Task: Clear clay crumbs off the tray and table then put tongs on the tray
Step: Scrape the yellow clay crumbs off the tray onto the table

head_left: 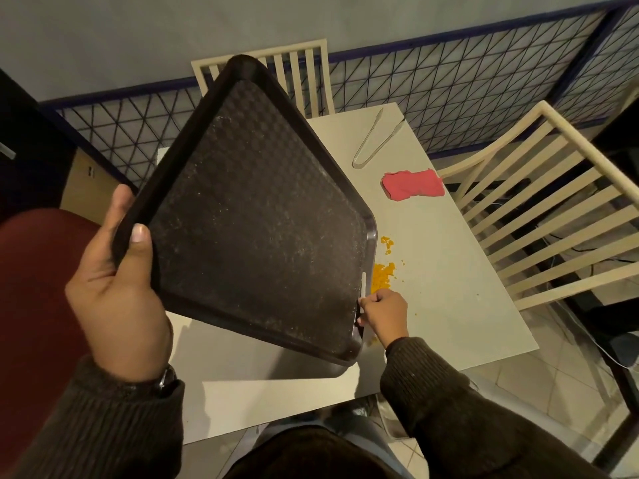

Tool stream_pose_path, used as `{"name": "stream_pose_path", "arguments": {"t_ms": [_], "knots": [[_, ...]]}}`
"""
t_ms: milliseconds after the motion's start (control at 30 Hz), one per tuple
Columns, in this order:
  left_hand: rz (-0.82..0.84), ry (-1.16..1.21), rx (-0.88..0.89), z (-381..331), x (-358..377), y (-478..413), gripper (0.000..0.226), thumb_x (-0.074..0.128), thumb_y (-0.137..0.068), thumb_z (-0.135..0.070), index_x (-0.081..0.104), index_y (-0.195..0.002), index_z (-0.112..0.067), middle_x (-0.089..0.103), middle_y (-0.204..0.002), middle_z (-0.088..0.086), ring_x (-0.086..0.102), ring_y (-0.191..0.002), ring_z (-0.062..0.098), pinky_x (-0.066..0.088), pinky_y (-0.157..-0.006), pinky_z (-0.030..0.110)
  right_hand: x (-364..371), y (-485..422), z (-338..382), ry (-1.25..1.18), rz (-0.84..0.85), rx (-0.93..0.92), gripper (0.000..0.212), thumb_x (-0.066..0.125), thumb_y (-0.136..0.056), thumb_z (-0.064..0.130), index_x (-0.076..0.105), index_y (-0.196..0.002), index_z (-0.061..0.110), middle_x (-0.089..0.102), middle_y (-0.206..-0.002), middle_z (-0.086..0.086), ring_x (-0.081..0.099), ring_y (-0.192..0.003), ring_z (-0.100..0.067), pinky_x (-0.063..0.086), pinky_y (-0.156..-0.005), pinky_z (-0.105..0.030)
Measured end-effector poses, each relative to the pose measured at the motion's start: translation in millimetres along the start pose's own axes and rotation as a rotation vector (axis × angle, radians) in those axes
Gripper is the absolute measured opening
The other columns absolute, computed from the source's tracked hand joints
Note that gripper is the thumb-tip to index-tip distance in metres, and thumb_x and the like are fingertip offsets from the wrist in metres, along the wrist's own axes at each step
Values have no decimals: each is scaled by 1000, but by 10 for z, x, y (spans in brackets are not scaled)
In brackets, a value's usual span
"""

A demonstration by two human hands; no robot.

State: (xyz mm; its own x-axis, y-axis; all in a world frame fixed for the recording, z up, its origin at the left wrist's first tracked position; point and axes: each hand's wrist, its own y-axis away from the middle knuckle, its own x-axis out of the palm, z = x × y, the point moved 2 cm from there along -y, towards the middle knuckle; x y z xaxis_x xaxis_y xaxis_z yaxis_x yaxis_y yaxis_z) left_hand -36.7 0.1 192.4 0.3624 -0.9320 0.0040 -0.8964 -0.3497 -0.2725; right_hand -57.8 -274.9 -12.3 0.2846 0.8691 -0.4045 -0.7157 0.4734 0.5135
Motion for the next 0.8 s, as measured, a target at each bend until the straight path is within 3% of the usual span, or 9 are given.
{"name": "stream_pose_path", "arguments": {"t_ms": [100,233,400,533,633,700,800], "knots": [[-9,-17,13,-9,38,40,59,59,-83,-54,55,-136,-28,60,-138,-5,57,-128,14,47,-107,45,-26,26,-113,50,-40,32,29,57,-80,4,37,-62,14,61,-63,-22,70,-60,-31,51,-53,-31],[-30,-31,12,34,22,8,60,58,-82,-59,56,-135,-32,58,-141,-5,54,-131,14,46,-108,45,-20,125,-213,-21,-100,37,27,58,-84,7,44,-62,12,59,-64,-18,67,-60,-32,55,-60,-40],[-24,-29,18,25,45,0,54,59,-81,-60,59,-130,-37,57,-141,-2,54,-131,17,44,-109,46,230,220,-29,-36,72,-61,24,59,-88,8,50,-66,8,58,-59,-6,59,-46,-17,51,-50,-27],[-17,-38,36,-25,46,21,53,59,-82,-58,58,-131,-36,58,-141,-1,55,-130,16,45,-109,46,211,109,-55,-39,50,-12,25,57,-87,4,52,-63,6,59,-53,-8,57,-38,-10,49,-45,-19],[-15,-44,51,-70,89,58,46,58,-82,-58,58,-126,-42,59,-139,-6,55,-130,13,45,-109,42,104,56,-122,-101,-46,53,26,56,-86,3,49,-62,8,64,-63,-24,62,-48,-22,58,-60,-34],[-18,-35,48,-90,110,72,45,58,-81,-59,59,-123,-45,60,-138,-8,55,-130,12,46,-108,42,41,65,-98,-225,-105,86,21,54,-89,4,50,-69,7,62,-68,-22,59,-49,-22,59,-64,-40],[-21,-26,43,-96,123,63,42,59,-83,-59,60,-122,-46,61,-135,-12,56,-129,11,46,-108,42,25,98,55,-274,-139,9,23,46,-93,3,51,-71,9,58,-68,-9,50,-47,-15,50,-47,-19]]}}
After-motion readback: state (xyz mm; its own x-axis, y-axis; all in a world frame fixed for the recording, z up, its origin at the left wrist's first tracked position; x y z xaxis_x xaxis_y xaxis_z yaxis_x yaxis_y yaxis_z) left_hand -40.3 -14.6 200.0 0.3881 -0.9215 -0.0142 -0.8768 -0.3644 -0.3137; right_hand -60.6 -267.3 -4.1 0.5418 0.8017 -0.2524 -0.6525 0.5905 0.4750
